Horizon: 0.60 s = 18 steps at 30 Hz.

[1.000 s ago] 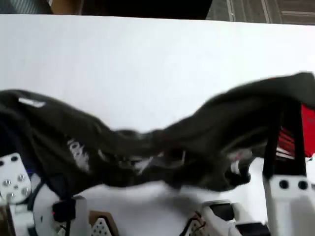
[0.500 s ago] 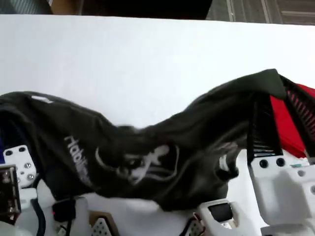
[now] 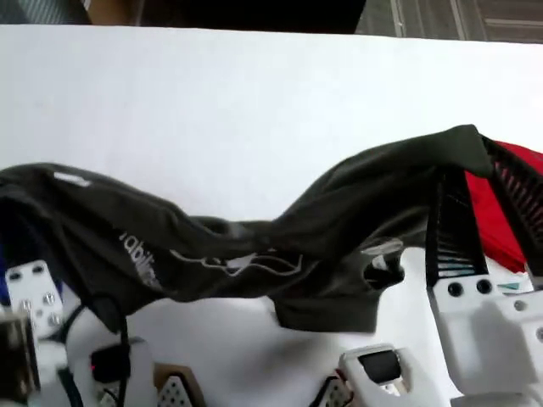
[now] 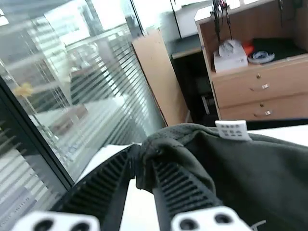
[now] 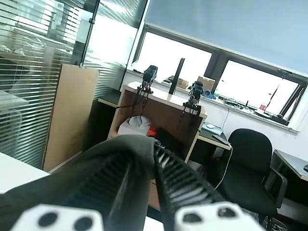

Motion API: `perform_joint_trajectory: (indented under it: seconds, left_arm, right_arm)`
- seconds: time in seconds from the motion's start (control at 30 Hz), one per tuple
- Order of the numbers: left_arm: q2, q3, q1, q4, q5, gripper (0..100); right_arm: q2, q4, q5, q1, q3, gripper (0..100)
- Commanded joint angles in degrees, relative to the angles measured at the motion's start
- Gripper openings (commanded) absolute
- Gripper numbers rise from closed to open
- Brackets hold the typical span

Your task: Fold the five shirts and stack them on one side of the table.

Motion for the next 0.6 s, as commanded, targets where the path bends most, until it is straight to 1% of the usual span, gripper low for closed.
perform_joint_trajectory:
  seconds: [0.0,0.07,0.13,0.23,0.37,0.57]
  left_arm:
    - [-2.5,0.5,-0.4,-1.6,-0.3,2]
    - [-3.4,0.7,-0.4,-1.6,-0.3,2]
    - [-3.4,0.7,-0.4,-1.5,-0.5,2]
    - [-3.2,1.4,-0.4,-2.6,-0.6,2]
    - [-0.4,8.8,-0.4,-9.8,-0.7,2]
    - [7.7,23.3,-0.1,-23.5,-0.3,2]
  right_arm:
    - [0.0,0.0,-0.2,-0.4,0.1,2.0]
    - [0.1,0.1,-0.4,-0.4,0.4,2.0]
    - [0.5,0.5,-2.5,-0.4,0.4,2.0]
    - [0.6,-0.5,-3.0,-0.4,3.9,2.0]
    - [0.6,-5.6,-2.8,-0.5,13.6,2.0]
    - [0.7,-19.8,1.7,-0.3,35.9,2.0]
